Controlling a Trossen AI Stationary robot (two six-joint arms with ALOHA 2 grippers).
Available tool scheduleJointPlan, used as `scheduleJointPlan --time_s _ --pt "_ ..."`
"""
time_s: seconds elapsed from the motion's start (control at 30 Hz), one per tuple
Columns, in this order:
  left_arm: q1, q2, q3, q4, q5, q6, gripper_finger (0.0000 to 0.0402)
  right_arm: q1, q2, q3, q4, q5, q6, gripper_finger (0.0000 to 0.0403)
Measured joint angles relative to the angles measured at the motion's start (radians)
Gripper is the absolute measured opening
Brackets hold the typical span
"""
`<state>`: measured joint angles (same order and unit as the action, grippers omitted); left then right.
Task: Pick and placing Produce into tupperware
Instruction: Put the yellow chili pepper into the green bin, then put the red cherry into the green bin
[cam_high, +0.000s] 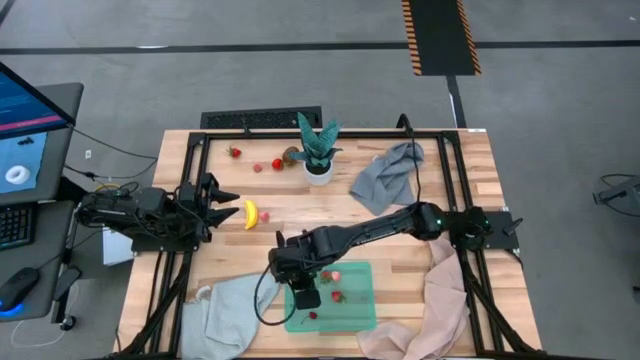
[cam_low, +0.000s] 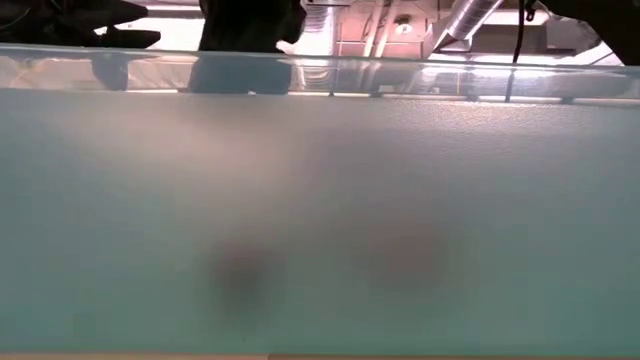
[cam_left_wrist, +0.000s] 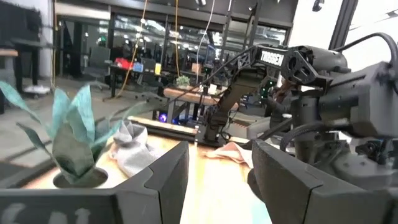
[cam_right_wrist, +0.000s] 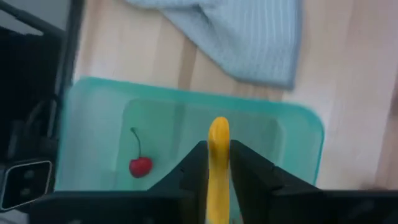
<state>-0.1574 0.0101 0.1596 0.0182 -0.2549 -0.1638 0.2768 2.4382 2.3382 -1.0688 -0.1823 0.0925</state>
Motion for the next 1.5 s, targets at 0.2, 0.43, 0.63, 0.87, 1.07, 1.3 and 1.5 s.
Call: scheduleJointPlan --time_s 0.2,0.43,0.63,0.87,1.07,1.3,1.5 --pt "0.0 0.0 0.0 -0.039 0.0 -0.041 0.0167 -0.01 0.003 -0.046 0.0 0.023 0.042 0.0174" --pt "0.0 0.0 0.0 -0.024 0.0 -0.068 0.0167 -0.047 -0.004 -0.049 -0.036 0.027 0.025 0.0233" --pt "0.0 0.0 0.0 -0.029 -0.046 -0.068 0.0167 -0.122 -0.042 -0.044 -0.092 0.028 -0.046 0.0224" --pt "0.0 0.0 0.0 -0.027 -0.087 -0.073 0.0167 -0.231 -0.043 -0.045 -0.095 0.024 -0.066 0.0206" --pt "0.0 0.0 0.0 -0.028 -0.1 -0.066 0.0167 -0.301 -0.042 -0.085 -0.11 -0.031 -0.1 0.0206" --pt "0.0 0.0 0.0 -0.027 -0.1 -0.067 0.0167 -0.351 -0.042 -0.085 -0.155 -0.082 -0.178 0.0208" --pt "0.0 0.0 0.0 -0.026 -0.1 -0.085 0.0167 -0.351 -0.034 -0.084 -0.149 -0.083 -0.242 0.0191"
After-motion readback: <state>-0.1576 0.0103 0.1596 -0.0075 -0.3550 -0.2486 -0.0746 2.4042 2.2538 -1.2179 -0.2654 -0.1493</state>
